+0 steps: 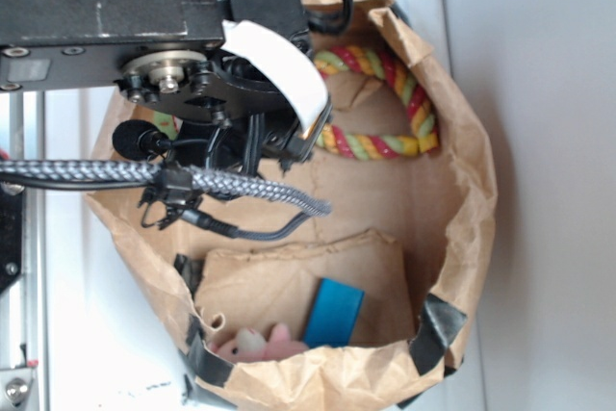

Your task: Grab the green animal.

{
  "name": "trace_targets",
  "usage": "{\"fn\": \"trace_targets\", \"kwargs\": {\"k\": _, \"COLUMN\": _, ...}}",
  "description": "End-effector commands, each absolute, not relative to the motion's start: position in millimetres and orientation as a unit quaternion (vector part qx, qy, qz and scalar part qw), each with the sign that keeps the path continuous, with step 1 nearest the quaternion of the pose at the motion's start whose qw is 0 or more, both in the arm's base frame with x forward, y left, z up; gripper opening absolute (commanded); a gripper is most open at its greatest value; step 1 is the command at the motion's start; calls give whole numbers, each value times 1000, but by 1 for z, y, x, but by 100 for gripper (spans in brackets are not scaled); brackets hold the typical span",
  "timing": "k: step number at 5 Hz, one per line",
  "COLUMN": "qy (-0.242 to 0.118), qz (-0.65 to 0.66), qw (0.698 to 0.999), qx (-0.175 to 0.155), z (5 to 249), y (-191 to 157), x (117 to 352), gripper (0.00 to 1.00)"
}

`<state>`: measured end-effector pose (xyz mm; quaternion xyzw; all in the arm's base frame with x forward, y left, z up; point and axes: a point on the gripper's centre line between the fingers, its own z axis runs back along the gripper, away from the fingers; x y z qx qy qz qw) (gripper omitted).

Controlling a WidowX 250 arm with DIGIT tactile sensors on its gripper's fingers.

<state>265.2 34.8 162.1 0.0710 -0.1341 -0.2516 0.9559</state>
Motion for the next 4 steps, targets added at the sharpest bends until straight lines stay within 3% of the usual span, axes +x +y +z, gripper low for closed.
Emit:
{"fn": "trace_targets", "kwargs": {"k": 1, "qy": -138, "qz": -171, "qw": 973, "qx": 77, "z": 189, "y": 20, "x": 280, "gripper": 0}}
{"fn": "trace_targets", "kwargs": {"k": 4, "qy": -138, "qz": -137, "qw": 978, "qx": 82, "z": 191, "y": 18, "x": 297, "gripper": 0}}
